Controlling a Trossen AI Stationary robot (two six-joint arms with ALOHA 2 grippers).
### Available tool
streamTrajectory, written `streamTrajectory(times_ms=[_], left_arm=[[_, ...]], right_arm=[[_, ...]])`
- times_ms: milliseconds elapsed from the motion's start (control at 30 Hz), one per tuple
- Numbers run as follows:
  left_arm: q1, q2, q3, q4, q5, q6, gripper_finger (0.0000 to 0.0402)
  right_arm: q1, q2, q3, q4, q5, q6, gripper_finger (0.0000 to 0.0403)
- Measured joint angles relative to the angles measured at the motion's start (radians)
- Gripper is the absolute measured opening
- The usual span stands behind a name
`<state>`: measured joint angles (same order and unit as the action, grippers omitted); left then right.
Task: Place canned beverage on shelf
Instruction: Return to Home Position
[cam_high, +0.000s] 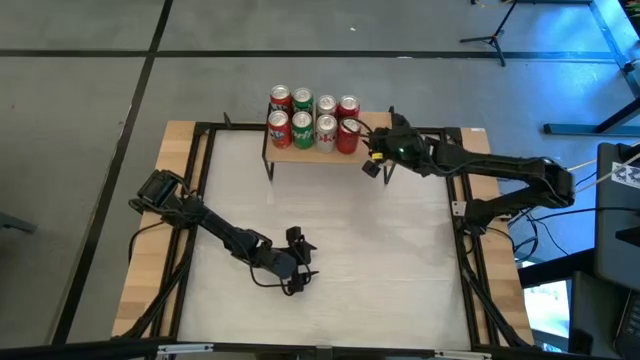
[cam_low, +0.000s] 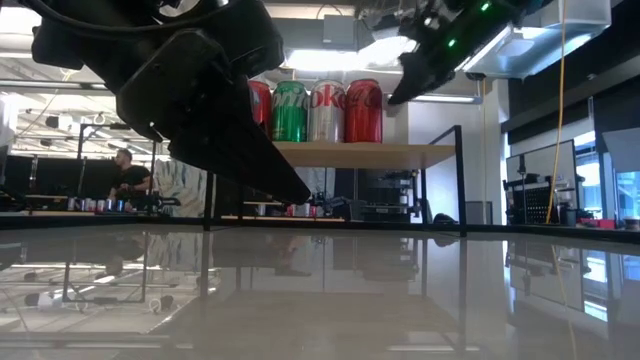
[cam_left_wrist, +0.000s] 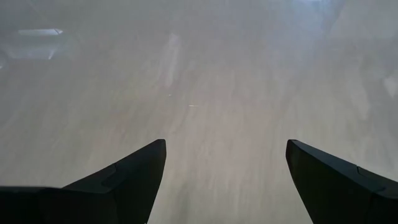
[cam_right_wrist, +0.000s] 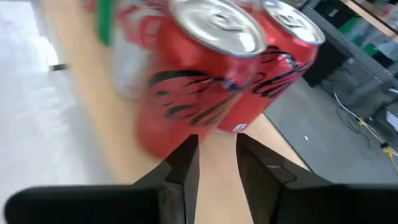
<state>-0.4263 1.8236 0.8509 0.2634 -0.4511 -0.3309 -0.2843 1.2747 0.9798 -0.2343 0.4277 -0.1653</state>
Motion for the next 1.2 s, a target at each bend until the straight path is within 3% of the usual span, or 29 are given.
streamTrajectory(times_ms=[300,467,667,800,1000,1200], left_arm=[[-0.006,0.000,0.000,0.043,-0.005,0.001,0.0315],[-0.023,-0.035,0.000,0.061,0.032,0.051,0.0273],[-0.030,-0.180,-0.005,0.055,0.157,0.203,0.0187],[-0.015,-0.310,-0.053,0.055,0.183,0.297,0.0132],[0.048,-0.522,-0.212,0.126,0.188,0.345,0.0068],[0.157,-0.719,-0.405,0.228,0.219,0.322,0.0033]], right_arm=[[0.214,-0.206,0.000,-0.263,-0.001,0.144,0.0105],[0.358,-0.292,-0.054,-0.281,-0.001,0.201,0.0105],[0.472,-0.372,-0.166,-0.207,-0.058,0.198,0.0105],[0.497,-0.429,-0.232,-0.156,-0.135,0.184,0.0105],[0.494,-0.532,-0.304,-0.071,-0.185,0.185,0.0105],[0.494,-0.654,-0.383,0.006,-0.213,0.180,0.0105]])
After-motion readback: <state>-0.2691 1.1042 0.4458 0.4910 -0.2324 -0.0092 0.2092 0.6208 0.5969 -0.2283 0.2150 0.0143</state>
